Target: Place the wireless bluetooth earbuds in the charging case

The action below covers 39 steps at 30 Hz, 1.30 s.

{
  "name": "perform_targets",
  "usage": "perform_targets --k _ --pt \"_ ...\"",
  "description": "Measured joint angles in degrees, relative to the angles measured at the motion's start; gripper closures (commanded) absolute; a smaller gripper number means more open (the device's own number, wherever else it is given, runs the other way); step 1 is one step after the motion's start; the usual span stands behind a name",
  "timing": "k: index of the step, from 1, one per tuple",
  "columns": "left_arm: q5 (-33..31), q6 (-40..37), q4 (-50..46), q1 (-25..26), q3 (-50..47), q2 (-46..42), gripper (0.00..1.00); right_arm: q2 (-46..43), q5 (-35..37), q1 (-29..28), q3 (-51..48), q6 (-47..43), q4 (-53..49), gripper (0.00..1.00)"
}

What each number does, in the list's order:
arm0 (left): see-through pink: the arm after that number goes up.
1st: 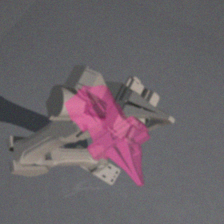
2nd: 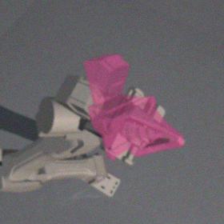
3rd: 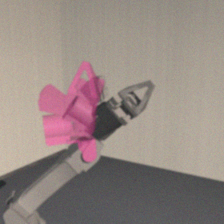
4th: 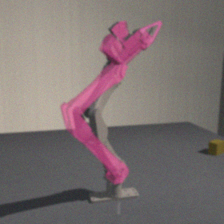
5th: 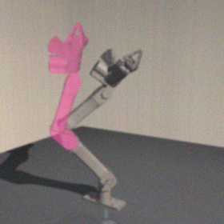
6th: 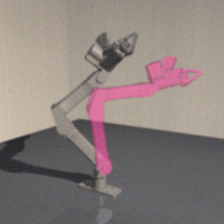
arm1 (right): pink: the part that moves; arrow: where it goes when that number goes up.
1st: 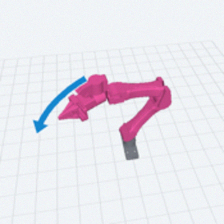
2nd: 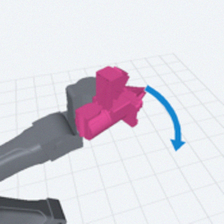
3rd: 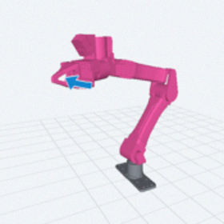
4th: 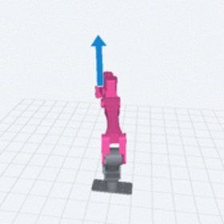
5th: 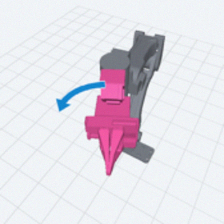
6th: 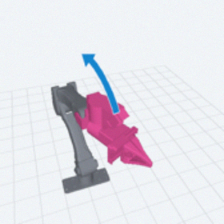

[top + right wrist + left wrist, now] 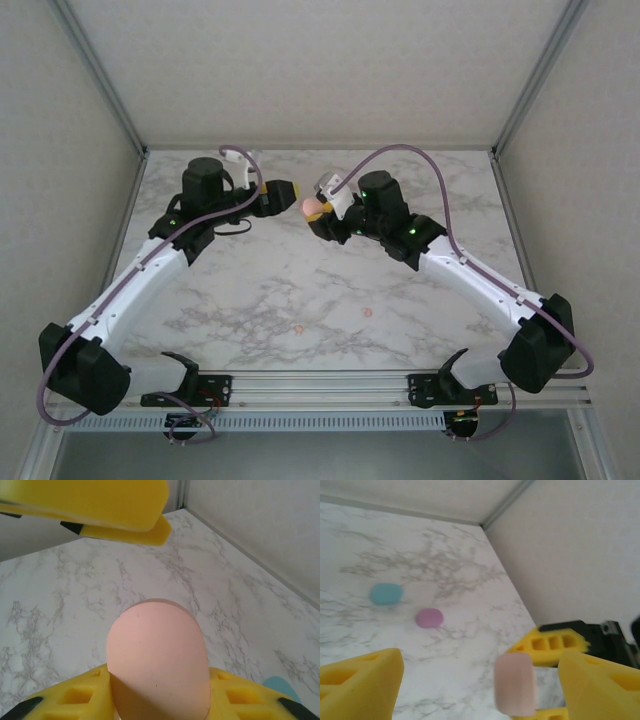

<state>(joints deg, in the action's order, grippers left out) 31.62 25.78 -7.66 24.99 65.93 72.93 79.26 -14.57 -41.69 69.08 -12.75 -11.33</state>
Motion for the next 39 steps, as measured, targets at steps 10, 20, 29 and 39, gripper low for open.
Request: perform_targets --k 10,20,29,39 --pt "4.63 -0.44 -1.75 3.1 4.28 4.85 0.37 -0.02 1.07 -0.26 -0.22 -0.11 0.83 0.67" --pt "3.93 -1.03 -6.16 3.43 5.01 6.23 0.56 -0.02 3.5 -2.12 -1.22 -0.11 3.02 0.66" --pt "4.26 -0.96 -6.56 3.41 5.35 6.29 0.67 -0.02 6.67 -2.12 -1.22 -0.07 3.61 0.66" --pt "5.22 0.44 -6.27 3.37 5.68 6.64 0.86 -1.77 7.34 -2.14 -5.11 -0.13 8.85 0.47"
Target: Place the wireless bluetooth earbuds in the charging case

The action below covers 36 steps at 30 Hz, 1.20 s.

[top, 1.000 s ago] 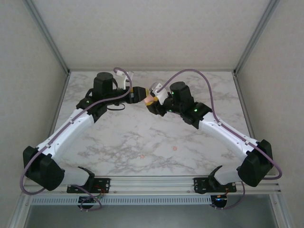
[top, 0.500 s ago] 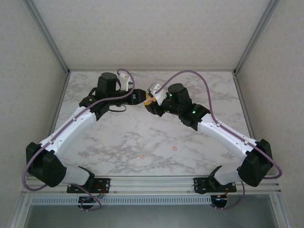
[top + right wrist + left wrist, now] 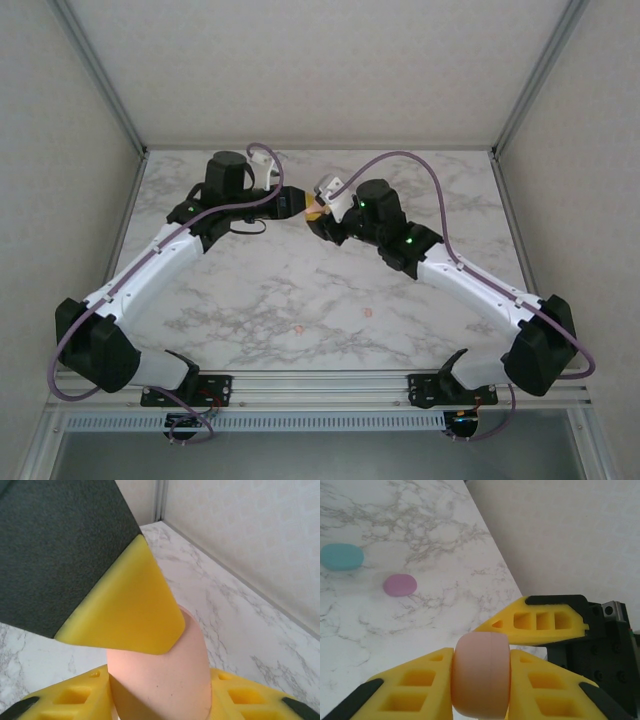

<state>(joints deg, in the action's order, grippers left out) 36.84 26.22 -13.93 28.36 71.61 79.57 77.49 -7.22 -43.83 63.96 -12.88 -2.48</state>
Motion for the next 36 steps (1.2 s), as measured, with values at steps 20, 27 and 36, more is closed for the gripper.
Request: perform_targets --k 20,27,36 --pt "5.01 13.07 9.05 0.04 -2.12 -3.1 0.87 -8.39 -9.05 5.46 -13.7 -8.09 21.07 0.41" --pt "5.77 13.97 9.09 0.04 -2.12 -3.1 0.87 -7.96 -12.02 5.44 -12.52 -8.59 21.59 0.49" --pt "5.97 14.14 9.68 -0.07 -2.12 -3.1 0.86 -7.04 -13.03 5.44 -11.23 -8.85 21.29 0.59"
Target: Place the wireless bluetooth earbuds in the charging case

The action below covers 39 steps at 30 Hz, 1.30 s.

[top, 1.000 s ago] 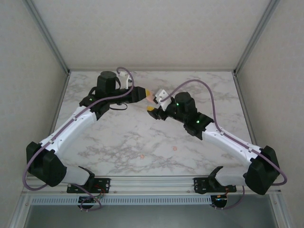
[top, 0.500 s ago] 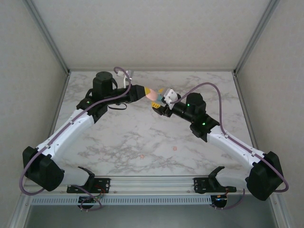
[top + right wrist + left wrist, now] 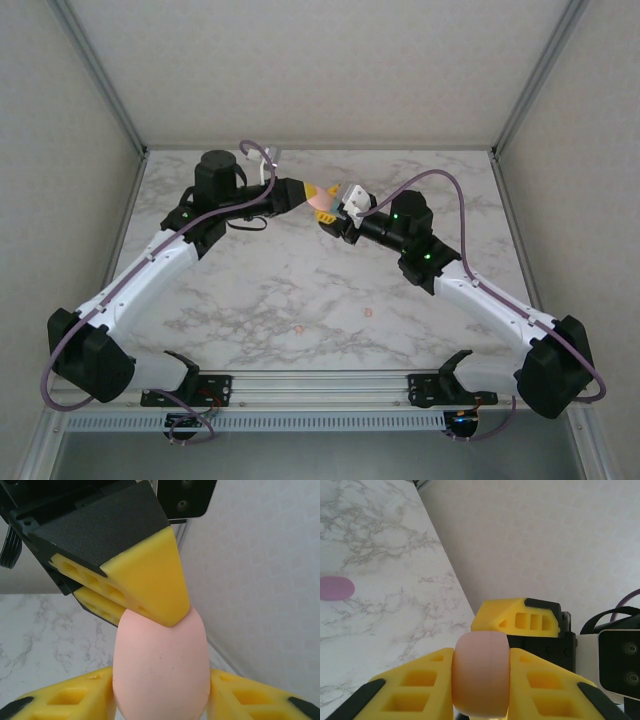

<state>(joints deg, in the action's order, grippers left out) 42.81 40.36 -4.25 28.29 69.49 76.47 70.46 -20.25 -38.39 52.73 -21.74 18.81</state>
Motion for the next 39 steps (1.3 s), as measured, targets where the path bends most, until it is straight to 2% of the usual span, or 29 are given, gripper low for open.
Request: perform_targets --k 3,6,9,12,16,21,26,33,39 --pt "-0.02 -0.02 0.04 -0.11 0.0 0.0 0.83 -0.02 0.02 0.0 0.02 0.11 -0.15 0.64" --pt "-0.17 -0.33 0.0 -0.15 0.0 -0.11 0.67 -0.02 0.0 0.0 0.26 0.26 -0.61 0.68" --pt "-0.87 -2.45 -0.66 -0.09 0.0 -0.87 0.44 -0.02 -0.66 0.04 1.18 0.63 -2.23 0.68" --pt "-3.04 -6.29 -1.51 -0.11 -0.63 -3.41 0.38 0.0 -3.02 1.16 2.84 2.19 -5.6 0.69" --pt "-5.35 -16.94 -0.72 -0.11 -4.57 -10.14 0.36 1.05 -10.08 4.02 6.6 4.63 -10.71 0.68" --pt "-5.4 -37.81 -0.37 -0.11 -10.97 -19.56 0.38 3.52 -19.76 6.16 10.21 5.92 -16.44 0.69" --pt "-0.11 -50.56 -6.21 -0.11 -8.24 -16.63 0.4 4.35 -27.85 6.16 12.15 5.92 -20.41 0.68" --pt "6.01 -56.7 -9.88 -0.11 -7.72 -13.44 0.41 4.42 -33.29 6.14 14.27 5.2 -22.53 0.68" --pt "8.68 -57.09 -9.66 0.02 -7.43 -13.31 0.43 4.46 -34.49 5.99 14.34 4.17 -23.91 0.67"
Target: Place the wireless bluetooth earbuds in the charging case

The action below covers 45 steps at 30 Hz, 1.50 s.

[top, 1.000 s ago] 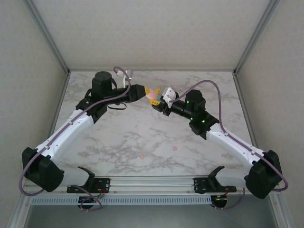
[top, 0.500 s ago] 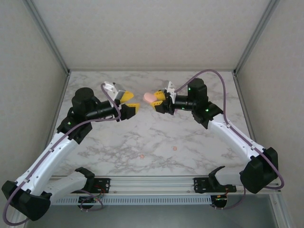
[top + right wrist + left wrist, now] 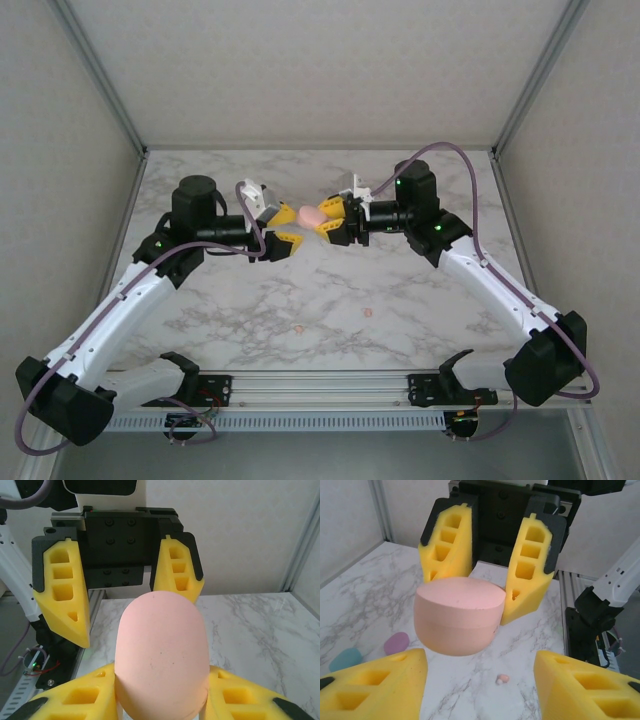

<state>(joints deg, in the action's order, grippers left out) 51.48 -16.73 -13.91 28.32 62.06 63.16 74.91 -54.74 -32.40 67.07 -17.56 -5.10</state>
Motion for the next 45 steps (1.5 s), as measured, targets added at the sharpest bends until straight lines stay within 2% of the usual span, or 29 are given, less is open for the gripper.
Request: perform_targets --k 10,20,36,41,45 --pt "1.03 0.46 0.22 0.33 1.05 2.29 0.45 0.74 -0.79 -0.81 0.5 -1.14 -0.33 0.67" --pt "0.94 1.73 1.18 0.63 1.62 2.71 0.56 1.07 -1.99 -1.03 1.03 -1.57 -0.72 0.67" --pt "1.03 1.68 -0.09 0.92 3.08 3.61 0.53 1.18 -1.64 -1.29 1.42 -1.57 -0.7 0.66" --pt "0.96 1.38 -0.81 0.9 3.32 3.74 0.59 1.38 -1.7 -1.29 1.51 -1.55 -0.72 0.66" --pt "0.92 0.44 -1.81 0.87 3.85 3.76 0.69 1.38 -1.75 -1.29 1.51 -1.49 -0.68 0.62"
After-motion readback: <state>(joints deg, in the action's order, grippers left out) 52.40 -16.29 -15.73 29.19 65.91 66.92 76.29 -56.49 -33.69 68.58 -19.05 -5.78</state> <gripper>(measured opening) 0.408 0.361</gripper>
